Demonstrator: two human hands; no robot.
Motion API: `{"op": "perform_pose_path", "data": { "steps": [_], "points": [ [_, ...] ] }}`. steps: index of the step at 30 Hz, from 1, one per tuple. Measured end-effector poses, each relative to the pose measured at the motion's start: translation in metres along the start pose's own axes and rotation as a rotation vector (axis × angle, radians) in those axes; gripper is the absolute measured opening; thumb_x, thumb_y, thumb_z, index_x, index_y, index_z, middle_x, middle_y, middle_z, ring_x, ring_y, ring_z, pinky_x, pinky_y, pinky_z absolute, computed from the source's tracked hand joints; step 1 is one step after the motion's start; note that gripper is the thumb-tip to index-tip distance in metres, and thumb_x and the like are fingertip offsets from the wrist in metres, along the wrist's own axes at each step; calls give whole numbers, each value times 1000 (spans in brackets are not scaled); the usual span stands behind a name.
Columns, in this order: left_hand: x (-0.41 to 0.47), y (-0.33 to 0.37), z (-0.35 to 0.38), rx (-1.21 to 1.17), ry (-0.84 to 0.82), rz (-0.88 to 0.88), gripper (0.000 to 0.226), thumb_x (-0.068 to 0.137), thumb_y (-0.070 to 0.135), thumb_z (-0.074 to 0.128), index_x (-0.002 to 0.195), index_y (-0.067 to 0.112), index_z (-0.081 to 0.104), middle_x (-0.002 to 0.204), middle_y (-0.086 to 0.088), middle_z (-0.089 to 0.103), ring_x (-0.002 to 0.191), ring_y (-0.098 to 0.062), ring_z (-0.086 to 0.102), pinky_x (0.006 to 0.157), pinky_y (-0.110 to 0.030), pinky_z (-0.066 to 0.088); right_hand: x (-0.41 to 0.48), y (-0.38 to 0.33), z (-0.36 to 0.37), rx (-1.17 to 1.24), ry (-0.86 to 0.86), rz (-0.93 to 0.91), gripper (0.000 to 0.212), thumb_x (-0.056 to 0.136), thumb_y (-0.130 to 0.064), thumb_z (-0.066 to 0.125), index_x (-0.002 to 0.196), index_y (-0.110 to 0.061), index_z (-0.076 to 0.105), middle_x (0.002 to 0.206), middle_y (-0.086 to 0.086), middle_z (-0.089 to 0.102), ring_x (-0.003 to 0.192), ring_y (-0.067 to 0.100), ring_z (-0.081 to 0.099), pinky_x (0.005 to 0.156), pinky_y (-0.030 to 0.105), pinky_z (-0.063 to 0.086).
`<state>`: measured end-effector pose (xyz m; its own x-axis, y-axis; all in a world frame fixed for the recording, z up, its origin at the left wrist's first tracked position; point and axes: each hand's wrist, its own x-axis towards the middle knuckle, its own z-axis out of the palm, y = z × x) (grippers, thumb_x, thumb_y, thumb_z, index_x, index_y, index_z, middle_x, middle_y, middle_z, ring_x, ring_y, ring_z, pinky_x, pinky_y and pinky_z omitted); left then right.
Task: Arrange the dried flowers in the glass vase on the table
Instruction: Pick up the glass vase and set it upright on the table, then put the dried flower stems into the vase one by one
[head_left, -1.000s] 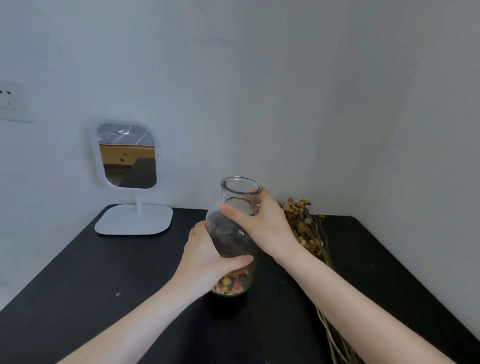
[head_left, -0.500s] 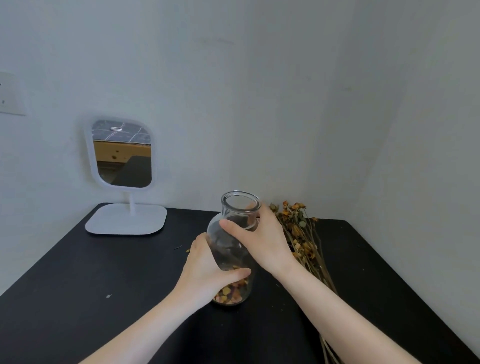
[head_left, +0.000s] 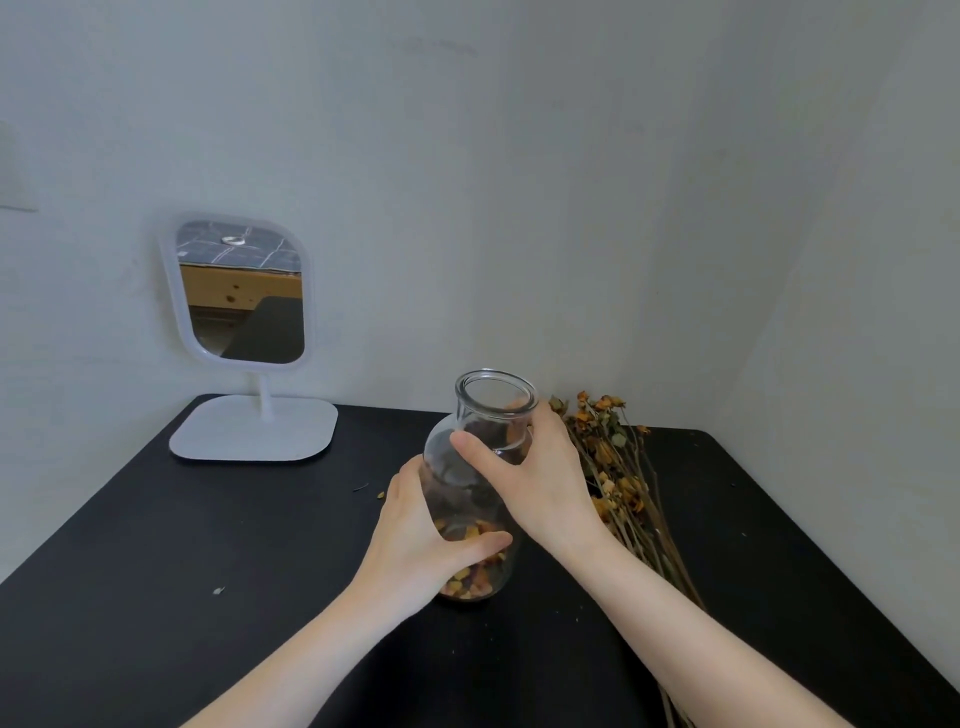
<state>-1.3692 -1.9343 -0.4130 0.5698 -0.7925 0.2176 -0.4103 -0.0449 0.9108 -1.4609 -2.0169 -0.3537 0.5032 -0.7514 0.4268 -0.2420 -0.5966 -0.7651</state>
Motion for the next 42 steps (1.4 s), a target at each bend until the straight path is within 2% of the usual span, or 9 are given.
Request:
{"op": "perform_pose_path", "data": {
  "steps": [3,7,11,13,16,20,28,34,42],
  "points": [
    [-9,2,-1,-60,6,-3,85,59,36,84,128,32,34,124,19,47,118,-5,47,84,-9,41,0,-2,-1,5,-16,19,56,72,-45,71,117,-18,52,114,-2,56,105,9,52,82,14,39],
    [-35,7,-8,-68,136,-83,91,65,47,73,141,27,27,144,10,33,135,-14,31,109,-31,31,-4,0,-15,12,-81,29,59,71,-50,68,120,-22,51,119,-9,55,111,6,50,84,15,39],
    [-70,24,-7,-150,308,153,25,81,52,58,102,45,47,113,27,48,115,-3,45,87,-12,38,-12,15,-48,-54,-34,81,59,78,-54,60,129,-28,46,118,-22,44,112,-3,41,91,19,36],
    [-79,37,1,-112,242,286,9,83,47,54,91,43,54,101,21,56,98,-4,53,80,-6,38,-12,27,-71,-45,14,149,41,84,-49,56,119,-29,53,111,-20,53,105,-2,50,84,16,40],
    [-78,52,26,-21,-44,379,13,84,42,48,80,35,59,86,14,58,83,-5,54,69,-8,39,-13,52,-105,-68,83,246,25,89,-40,54,109,-25,58,97,-18,57,92,-3,53,67,11,36],
    [-52,50,73,55,-252,223,12,90,24,55,79,27,61,74,9,56,65,0,49,61,-12,39,-23,86,-138,-167,32,332,17,91,-29,55,106,-23,59,94,-15,57,89,-2,52,65,11,35],
    [7,35,136,174,-153,-9,17,86,38,61,79,22,61,70,8,55,66,-7,51,61,-25,41,-30,119,-153,-303,-161,438,19,89,-28,59,105,-19,62,97,-7,60,87,2,53,63,12,37],
    [13,41,158,295,-136,-171,24,79,47,66,71,25,57,75,9,59,74,-11,58,63,-27,44,-28,128,-135,-428,-181,390,20,81,-36,67,89,-21,57,79,-8,57,69,3,53,55,14,36],
    [17,44,159,372,-130,-264,26,77,42,67,66,19,60,67,6,59,66,-13,58,62,-26,43,-28,134,-125,-538,-211,429,15,83,-32,65,82,-21,55,83,-2,60,75,13,59,66,28,50]
  ]
}}
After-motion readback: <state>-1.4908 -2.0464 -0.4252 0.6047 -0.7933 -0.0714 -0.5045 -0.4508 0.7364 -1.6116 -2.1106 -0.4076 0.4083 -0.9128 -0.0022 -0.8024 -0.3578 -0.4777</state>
